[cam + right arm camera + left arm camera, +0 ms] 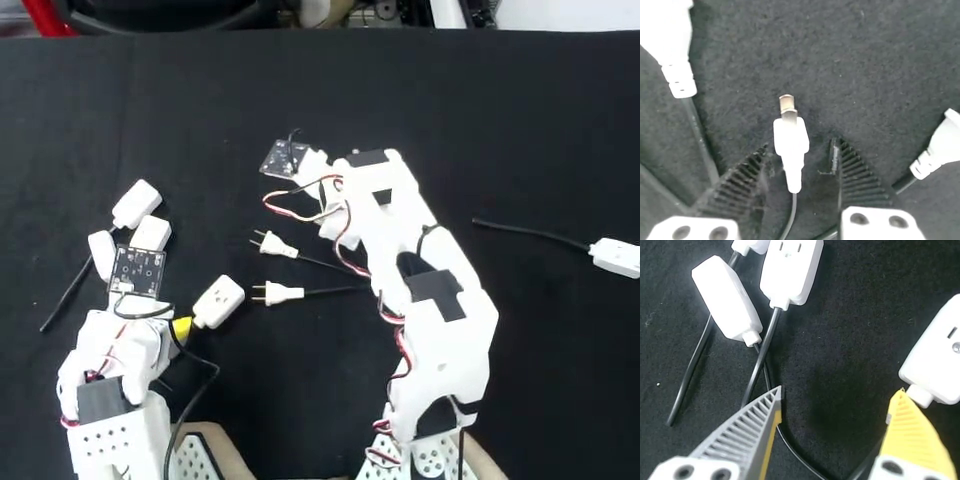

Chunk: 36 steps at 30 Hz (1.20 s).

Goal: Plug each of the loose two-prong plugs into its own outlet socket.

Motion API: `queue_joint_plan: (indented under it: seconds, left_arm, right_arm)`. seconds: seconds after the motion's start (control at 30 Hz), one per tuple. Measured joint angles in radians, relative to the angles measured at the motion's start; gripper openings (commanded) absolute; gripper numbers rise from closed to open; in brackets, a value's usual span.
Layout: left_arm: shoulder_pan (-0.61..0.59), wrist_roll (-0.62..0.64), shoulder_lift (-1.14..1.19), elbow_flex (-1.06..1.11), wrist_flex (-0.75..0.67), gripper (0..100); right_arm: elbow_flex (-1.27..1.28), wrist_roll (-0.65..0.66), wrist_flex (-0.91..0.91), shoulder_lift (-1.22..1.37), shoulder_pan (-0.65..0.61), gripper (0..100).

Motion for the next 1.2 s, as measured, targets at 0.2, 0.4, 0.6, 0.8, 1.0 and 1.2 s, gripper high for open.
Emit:
queue_joint_plan:
  seconds: [0.2, 0.4, 0.6, 0.8, 1.0, 1.2]
  left_arm:
    - [0.0, 0.0, 0.0, 0.0, 0.0, 32]
    - [0.0, 0.0, 0.0, 0.0, 0.0, 32]
    - [0.0, 0.0, 0.0, 0.0, 0.0, 32]
    - [0.0, 0.0, 0.0, 0.0, 0.0, 32]
    - [0.0, 0.0, 0.0, 0.0, 0.0, 32]
    - [0.0, 0.078, 0.008, 0.008, -0.058, 32]
  right_arm:
    - [0.003, -0.037, -0.025, 0.0, 0.0, 12.1]
    - [0.003, -0.055, -0.044, 0.0, 0.005, 4.7]
    - [0.003, -0.06, -0.044, 0.0, 0.005, 3.5]
    - [0.005, -0.06, -0.038, -0.031, 0.005, 2.9]
    - [0.005, -0.06, 0.092, -0.203, -0.034, 1.2]
    - [0.008, -0.06, 0.27, -0.431, -0.078, 1.2]
